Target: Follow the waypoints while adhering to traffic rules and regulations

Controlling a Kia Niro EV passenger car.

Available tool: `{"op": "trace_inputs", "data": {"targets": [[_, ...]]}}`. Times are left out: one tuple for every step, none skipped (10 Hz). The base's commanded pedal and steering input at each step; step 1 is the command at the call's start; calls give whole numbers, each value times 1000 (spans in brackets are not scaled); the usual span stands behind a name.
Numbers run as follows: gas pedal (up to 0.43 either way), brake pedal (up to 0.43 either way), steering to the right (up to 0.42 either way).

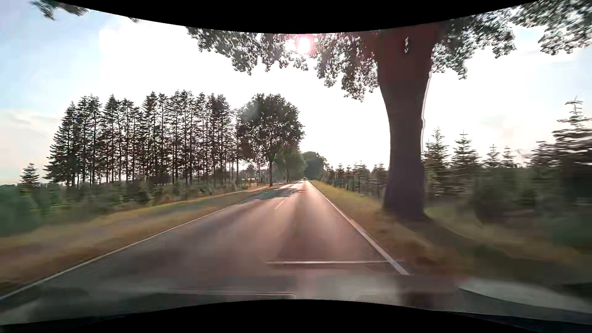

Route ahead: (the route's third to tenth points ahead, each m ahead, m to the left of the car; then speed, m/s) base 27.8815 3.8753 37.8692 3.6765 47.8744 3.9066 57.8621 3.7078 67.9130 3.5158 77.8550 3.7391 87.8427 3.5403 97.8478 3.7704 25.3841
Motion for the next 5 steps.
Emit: {"op": "trace_inputs", "data": {"targets": [[319,0,-2],[319,0,-2],[319,0,-2],[319,0,-2],[319,0,-2]]}}
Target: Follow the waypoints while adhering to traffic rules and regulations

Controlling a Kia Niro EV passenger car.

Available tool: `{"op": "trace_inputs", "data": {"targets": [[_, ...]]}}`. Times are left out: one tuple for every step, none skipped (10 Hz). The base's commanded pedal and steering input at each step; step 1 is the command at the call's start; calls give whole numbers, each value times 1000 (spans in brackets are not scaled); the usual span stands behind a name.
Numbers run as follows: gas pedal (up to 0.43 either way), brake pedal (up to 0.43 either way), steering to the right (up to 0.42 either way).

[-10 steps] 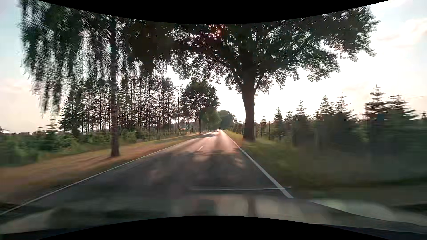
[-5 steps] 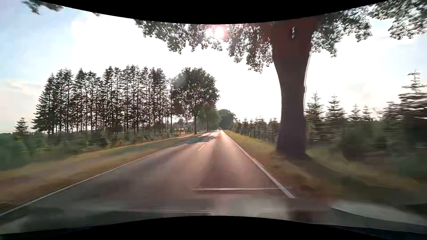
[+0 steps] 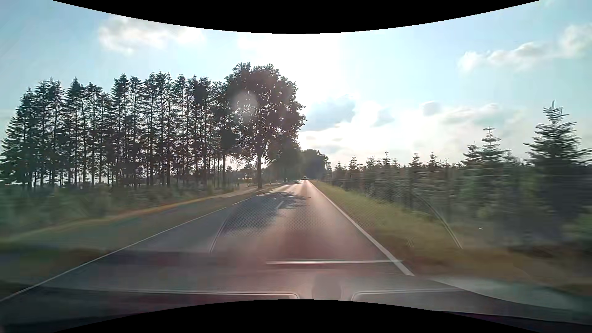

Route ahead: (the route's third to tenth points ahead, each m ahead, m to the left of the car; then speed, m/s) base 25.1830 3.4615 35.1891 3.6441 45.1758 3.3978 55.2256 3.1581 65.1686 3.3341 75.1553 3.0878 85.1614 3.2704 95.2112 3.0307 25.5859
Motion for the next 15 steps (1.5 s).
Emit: {"op": "trace_inputs", "data": {"targets": [[319,0,-2],[319,0,-2],[319,0,-1],[319,0,-1],[319,0,-1],[319,0,-1],[287,0,-1],[240,0,-1],[240,0,-1],[240,0,-1],[240,0,-1],[240,0,-2],[248,0,-2],[248,0,-3],[248,0,-3]]}}
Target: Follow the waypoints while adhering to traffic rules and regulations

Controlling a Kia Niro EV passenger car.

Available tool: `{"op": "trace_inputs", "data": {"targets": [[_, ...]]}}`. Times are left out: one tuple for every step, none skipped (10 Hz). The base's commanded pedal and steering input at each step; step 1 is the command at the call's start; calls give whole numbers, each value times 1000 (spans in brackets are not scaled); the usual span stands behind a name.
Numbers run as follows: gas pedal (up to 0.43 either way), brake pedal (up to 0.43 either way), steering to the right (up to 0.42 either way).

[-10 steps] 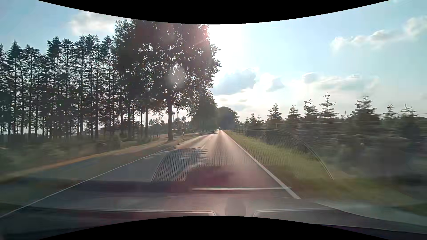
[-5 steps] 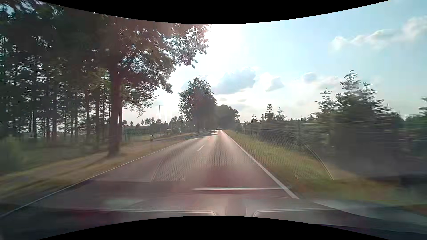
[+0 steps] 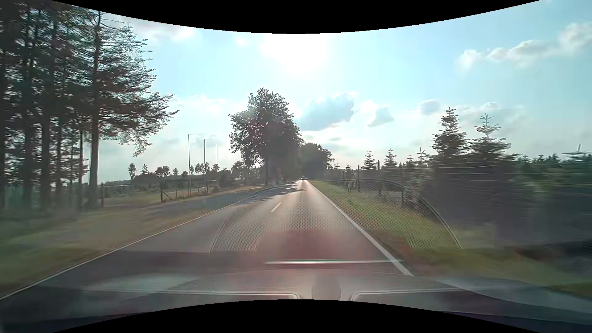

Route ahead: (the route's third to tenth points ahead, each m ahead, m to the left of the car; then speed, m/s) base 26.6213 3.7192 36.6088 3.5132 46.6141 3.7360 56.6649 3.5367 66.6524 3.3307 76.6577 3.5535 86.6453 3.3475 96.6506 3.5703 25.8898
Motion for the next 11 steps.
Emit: {"op": "trace_inputs", "data": {"targets": [[248,0,-3],[248,0,-3],[248,0,-3],[248,0,-3],[248,0,-3],[248,0,-3],[248,0,-3],[248,0,-3],[248,0,-4],[248,0,-4],[248,0,-4]]}}
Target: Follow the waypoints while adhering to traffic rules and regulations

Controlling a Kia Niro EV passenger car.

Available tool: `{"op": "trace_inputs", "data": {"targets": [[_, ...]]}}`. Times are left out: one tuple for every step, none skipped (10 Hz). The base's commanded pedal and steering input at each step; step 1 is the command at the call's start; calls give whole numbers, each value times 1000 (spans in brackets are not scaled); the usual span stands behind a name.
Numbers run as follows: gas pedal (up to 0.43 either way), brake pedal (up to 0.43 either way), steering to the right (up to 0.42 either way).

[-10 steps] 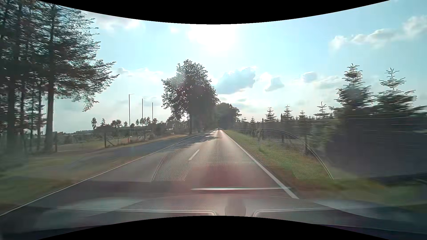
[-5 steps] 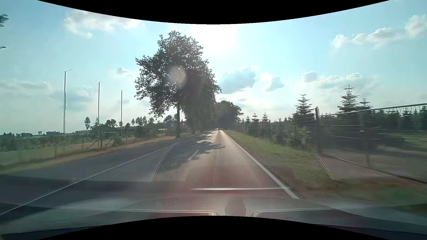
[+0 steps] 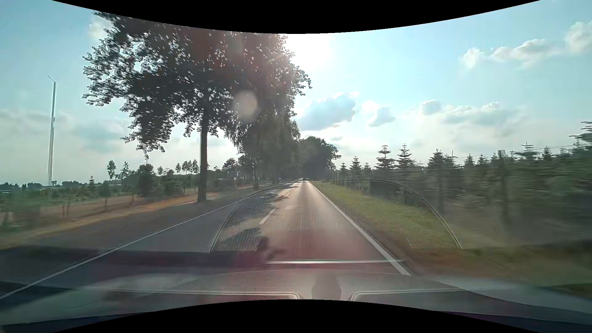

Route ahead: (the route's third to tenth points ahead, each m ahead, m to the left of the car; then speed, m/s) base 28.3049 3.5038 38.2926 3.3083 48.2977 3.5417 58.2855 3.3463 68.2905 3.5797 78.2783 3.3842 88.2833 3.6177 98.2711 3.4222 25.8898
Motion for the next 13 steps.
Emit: {"op": "trace_inputs", "data": {"targets": [[248,0,-3],[248,0,-3],[248,0,-3],[248,0,-3],[248,0,-3],[248,0,-3],[248,0,-2],[248,0,-3],[248,0,-3],[248,0,-3],[248,0,-3],[248,0,-2],[248,0,-2]]}}
